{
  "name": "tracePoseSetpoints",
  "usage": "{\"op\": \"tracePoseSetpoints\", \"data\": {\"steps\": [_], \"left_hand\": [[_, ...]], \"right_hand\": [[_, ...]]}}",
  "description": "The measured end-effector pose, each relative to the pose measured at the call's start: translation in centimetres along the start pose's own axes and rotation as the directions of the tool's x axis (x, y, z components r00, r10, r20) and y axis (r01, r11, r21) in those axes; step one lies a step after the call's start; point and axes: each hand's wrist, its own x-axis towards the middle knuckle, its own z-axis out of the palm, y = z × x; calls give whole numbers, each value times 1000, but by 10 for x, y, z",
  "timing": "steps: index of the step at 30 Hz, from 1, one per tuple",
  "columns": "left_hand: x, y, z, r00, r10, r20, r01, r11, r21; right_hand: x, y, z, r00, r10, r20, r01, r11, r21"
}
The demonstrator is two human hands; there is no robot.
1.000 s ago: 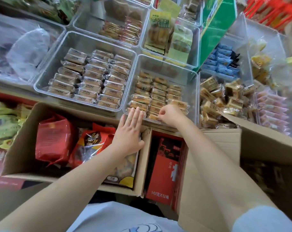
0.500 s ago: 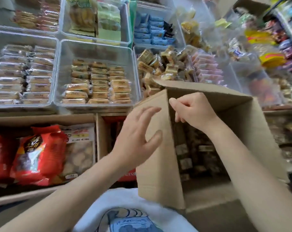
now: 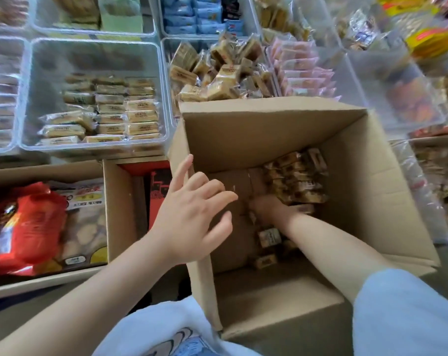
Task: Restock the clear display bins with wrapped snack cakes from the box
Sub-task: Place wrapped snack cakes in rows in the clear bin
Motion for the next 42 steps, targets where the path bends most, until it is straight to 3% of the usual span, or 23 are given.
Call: {"op": "tracePoseSetpoints", "data": {"steps": [3,6,8,10,12,14,16,19,20,23,26,29,31,33,36,38,40,42], "left_hand": [[-1,0,2,998,-59,-5,59,998,-10],[4,0,0,998,-60,-20,60,998,0],[8,-6,-2,999,-30,-35,29,1000,-2],[17,-14,-7,1000,8,-28,-7,1000,20],[30,-22,-14,999,32,-10,-31,998,48],[42,-30,-23,998,57,0,-57,995,78],[48,-38,-30,997,75,3,-75,990,116],[43,-39,-34,995,90,32,-93,983,158],[39,-37,-33,996,86,33,-91,983,163],[26,-35,-36,997,-25,-77,26,999,18],[21,-49,-64,926,-248,-285,120,909,-400],[23,-74,-103,837,-513,-188,226,638,-736],[19,-96,-123,803,-585,-115,221,471,-854],[9,-123,-140,786,-599,-151,156,429,-890],[-7,-168,-158,789,-593,-164,154,448,-881],[-15,-202,-160,798,-576,-179,224,559,-798],[-25,-242,-152,790,-579,-200,349,694,-629],[-41,-280,-135,811,-540,-226,455,825,-336]], "right_hand": [[19,-4,19,999,-22,29,27,986,-162],[29,-3,27,999,-37,24,40,986,-160],[25,0,16,999,-34,-11,33,998,-46],[17,7,-6,995,-10,-102,39,958,283],[7,13,-36,984,0,-180,116,763,635],[-7,15,-69,958,26,-285,219,575,788],[-25,16,-97,929,67,-364,307,410,859],[-60,11,-125,916,3,-402,400,-85,912],[-72,8,-132,905,-28,-425,412,-190,891],[-101,-8,-152,878,-26,-478,441,-345,828],[-120,-35,-178,825,-21,-565,526,-338,780],[-129,-75,-214,773,-91,-628,580,-300,758],[-126,-103,-236,757,-100,-646,608,-257,752],[-117,-128,-252,763,-58,-643,631,-146,762],[-98,-161,-267,747,4,-665,651,199,733],[-81,-180,-276,728,49,-684,625,363,691],[-59,-196,-285,714,134,-687,568,462,681],[-34,-208,-293,673,253,-695,486,557,673]]}}
